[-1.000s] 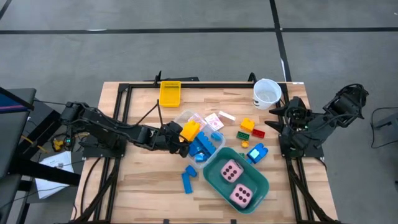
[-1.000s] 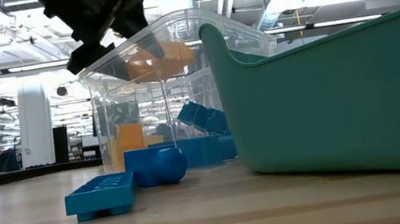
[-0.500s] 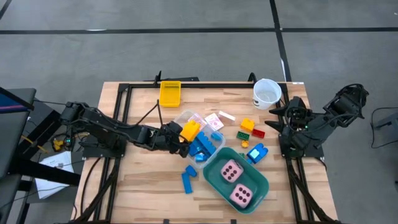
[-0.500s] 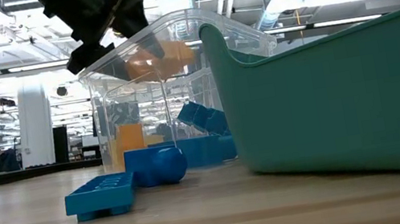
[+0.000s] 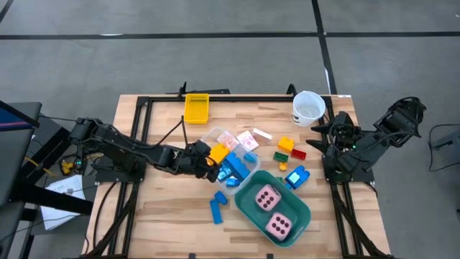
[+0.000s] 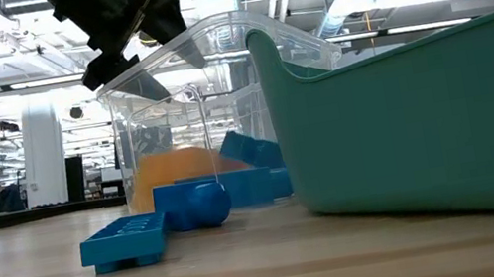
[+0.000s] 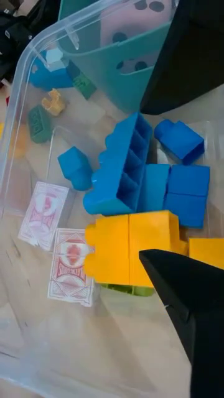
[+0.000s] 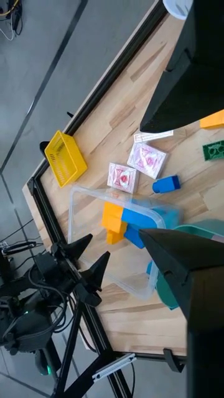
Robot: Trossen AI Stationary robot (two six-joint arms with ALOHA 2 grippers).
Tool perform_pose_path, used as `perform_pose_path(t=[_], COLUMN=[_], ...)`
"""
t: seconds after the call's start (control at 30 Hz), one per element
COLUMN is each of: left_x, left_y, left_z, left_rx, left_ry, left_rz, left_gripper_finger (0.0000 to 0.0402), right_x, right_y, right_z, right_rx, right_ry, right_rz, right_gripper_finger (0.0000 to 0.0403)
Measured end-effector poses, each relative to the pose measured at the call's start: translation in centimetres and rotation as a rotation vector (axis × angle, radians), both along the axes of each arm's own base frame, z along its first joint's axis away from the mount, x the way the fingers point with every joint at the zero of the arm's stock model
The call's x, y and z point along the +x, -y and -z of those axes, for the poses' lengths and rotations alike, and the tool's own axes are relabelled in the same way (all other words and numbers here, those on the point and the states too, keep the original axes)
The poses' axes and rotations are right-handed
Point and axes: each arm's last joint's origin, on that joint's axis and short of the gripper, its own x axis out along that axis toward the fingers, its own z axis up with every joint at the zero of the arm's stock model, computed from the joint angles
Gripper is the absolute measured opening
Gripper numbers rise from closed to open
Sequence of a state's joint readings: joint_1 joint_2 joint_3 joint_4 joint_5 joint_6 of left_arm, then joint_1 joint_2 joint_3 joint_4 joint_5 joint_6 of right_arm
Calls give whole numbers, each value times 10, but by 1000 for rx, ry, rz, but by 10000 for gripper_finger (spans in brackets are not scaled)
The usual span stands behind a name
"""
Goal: Pick & Place Toys
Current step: Put the orange deck of cards into the yellow bin
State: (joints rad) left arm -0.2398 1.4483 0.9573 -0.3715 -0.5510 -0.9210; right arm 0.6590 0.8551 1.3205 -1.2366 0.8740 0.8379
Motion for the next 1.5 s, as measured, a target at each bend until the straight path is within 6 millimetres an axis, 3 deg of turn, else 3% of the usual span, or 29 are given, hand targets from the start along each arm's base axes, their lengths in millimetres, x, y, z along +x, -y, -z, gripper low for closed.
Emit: perform_pose_path(t=[0.53, 0.7, 0.87, 1.07, 1.23, 1.5], left_x=[11, 18, 14, -9, -41, -88], left_y=[4, 5, 1, -10, -27, -39], left_z=[-13, -40, -75, -126, -164, -194], left_rx=[57, 213, 390, 696, 810, 913], left_ry=[132, 307, 483, 625, 748, 777], left_rz=[92, 208, 209, 86, -58, -72], left_gripper_finger=[370, 370, 370, 370, 370, 370], right_x=[-1, -4, -4, 6, 19, 63], right_y=[1, 8, 15, 23, 29, 50], right_z=[1, 3, 5, 8, 8, 9], right_rx=[-9, -17, 3, 43, 70, 59], right_ry=[-1, 48, 44, -48, -104, -163], right_rz=[16, 178, 262, 297, 276, 208], right_gripper_finger=[254, 254, 254, 254, 254, 254])
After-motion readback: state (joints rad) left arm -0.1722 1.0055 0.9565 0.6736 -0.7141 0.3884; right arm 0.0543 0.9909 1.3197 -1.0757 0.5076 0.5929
